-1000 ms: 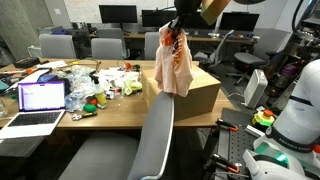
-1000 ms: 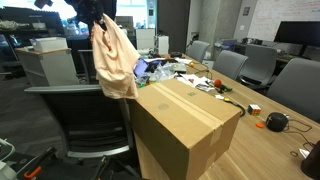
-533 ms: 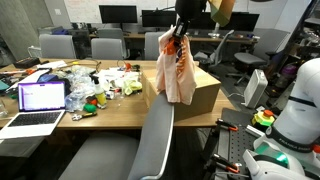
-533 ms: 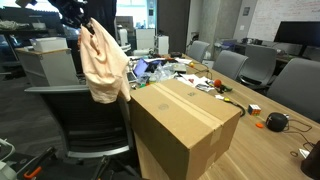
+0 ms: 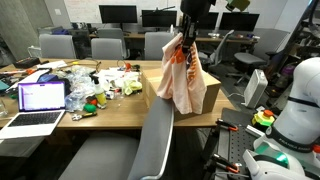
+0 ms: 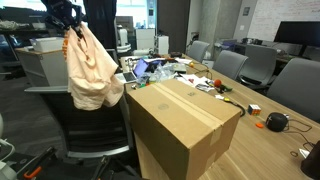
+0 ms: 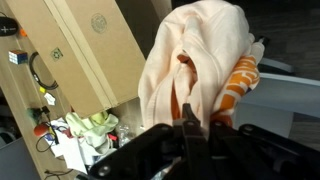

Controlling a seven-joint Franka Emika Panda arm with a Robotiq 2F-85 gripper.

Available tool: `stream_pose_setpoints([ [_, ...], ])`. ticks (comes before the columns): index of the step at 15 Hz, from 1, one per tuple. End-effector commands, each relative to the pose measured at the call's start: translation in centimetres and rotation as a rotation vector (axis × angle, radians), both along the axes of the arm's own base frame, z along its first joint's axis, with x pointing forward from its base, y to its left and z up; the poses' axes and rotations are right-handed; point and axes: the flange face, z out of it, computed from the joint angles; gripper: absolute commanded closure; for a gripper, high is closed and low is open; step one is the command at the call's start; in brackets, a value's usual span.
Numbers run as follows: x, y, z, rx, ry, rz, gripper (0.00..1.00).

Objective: Pick up the cloth from the box and put it on the chair's headrest

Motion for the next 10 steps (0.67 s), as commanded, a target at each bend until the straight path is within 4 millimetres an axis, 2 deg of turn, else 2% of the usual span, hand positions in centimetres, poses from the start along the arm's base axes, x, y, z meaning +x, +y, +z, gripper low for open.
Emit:
stream_pose_setpoints([
  [1,0.3,0.1,1.5,0.018,0.083,0.069,0.98],
  [6,1.3,-0.1,1.8,0.001,0.131,0.076,0.98],
  [10,2.3,0.7,2.2,-0.005,0.129,0.084,0.98],
])
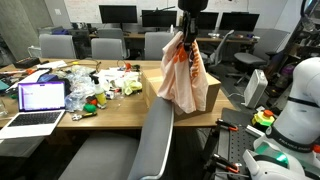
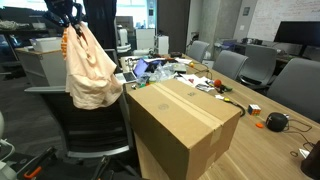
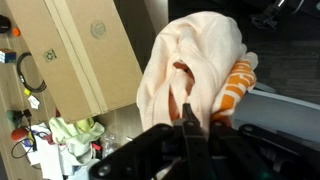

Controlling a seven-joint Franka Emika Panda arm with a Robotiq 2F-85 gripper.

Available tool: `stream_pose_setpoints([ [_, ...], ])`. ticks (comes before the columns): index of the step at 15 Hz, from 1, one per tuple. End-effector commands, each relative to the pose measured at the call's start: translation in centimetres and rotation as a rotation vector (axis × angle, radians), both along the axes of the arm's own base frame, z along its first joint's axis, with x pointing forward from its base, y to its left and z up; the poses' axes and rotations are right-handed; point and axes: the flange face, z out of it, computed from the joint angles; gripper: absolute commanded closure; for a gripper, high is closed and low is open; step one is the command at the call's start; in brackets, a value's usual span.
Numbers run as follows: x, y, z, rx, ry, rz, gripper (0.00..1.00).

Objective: Pick up the cloth from the box and put it on the chair's headrest

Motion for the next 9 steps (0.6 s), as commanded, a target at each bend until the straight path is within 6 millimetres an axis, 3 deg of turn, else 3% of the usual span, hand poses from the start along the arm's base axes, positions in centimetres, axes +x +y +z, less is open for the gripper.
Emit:
stream_pose_setpoints([
  [1,1.2,1.1,1.5,0.008,0.01,0.024,0.98],
  [9,2.2,3.3,1.3,-0.009,0.016,0.061,0.98],
])
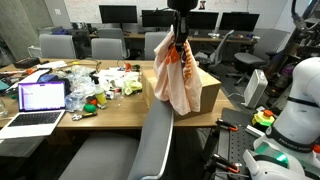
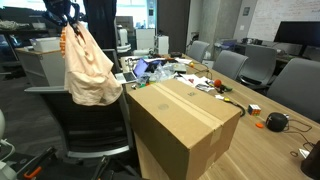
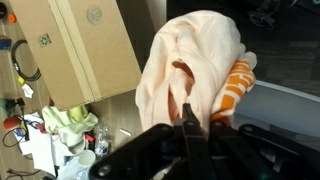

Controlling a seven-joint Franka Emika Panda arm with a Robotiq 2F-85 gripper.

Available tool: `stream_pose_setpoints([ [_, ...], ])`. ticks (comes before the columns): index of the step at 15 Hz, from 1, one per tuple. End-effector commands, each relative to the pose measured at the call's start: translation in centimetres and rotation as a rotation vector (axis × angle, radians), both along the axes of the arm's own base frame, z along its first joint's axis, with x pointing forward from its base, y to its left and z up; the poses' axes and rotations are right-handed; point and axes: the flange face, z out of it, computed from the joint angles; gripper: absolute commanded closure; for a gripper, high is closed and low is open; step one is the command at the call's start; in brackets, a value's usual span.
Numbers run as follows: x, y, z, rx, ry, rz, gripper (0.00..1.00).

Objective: Pick up the cloth from the box and put it on the chair's headrest

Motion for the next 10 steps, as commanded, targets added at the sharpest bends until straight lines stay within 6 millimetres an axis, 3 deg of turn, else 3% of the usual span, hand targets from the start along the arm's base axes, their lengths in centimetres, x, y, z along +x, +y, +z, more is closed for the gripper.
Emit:
stream_pose_setpoints([
  [1,0.55,0.87,1.12,-0.011,0.007,0.02,0.98],
  [2,0.57,0.9,1.13,-0.01,0.009,0.024,0.94],
  [3,0.61,0.9,1.12,-0.015,0.011,0.029,0.68],
  [5,0.64,0.79,1.19,-0.019,0.015,0.039,0.61],
  [10,0.62,0.29,1.36,-0.032,0.017,0.05,0.23],
])
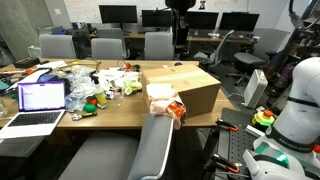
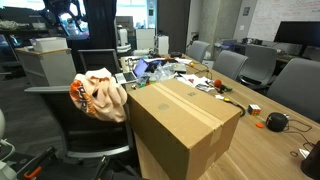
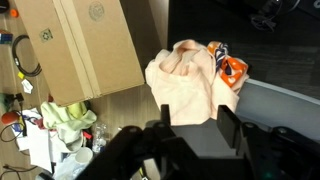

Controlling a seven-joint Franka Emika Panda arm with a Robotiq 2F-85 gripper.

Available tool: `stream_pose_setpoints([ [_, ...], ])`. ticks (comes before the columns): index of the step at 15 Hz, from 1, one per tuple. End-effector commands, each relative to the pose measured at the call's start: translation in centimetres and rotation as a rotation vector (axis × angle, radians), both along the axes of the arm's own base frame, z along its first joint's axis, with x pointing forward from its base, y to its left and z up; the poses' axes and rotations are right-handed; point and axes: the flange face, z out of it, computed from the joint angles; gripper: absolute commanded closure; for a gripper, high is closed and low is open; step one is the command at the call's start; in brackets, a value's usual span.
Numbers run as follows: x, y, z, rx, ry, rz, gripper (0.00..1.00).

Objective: Pick up the cloth from the box and put it on the chair's headrest

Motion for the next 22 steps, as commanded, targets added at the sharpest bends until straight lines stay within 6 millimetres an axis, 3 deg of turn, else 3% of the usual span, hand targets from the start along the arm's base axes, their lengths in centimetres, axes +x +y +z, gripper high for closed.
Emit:
stream_pose_setpoints([
  [1,0.3,-0.4,1.1,-0.017,0.004,0.023,0.16],
  [2,0.2,-0.6,1.2,-0.013,0.001,0.022,0.07],
  [4,0.3,-1.3,1.3,-0.011,-0.005,0.0,0.0],
  [9,0.3,-3.8,1.6,0.009,-0.009,-0.076,0.0],
  [12,-0.2,-6.3,1.9,0.023,-0.002,-0.139,0.0],
  [17,-3.5,-12.6,0.8,0.084,0.051,-0.25,0.0],
  [22,-7.8,-18.3,-2.7,0.264,0.117,-0.352,0.0],
])
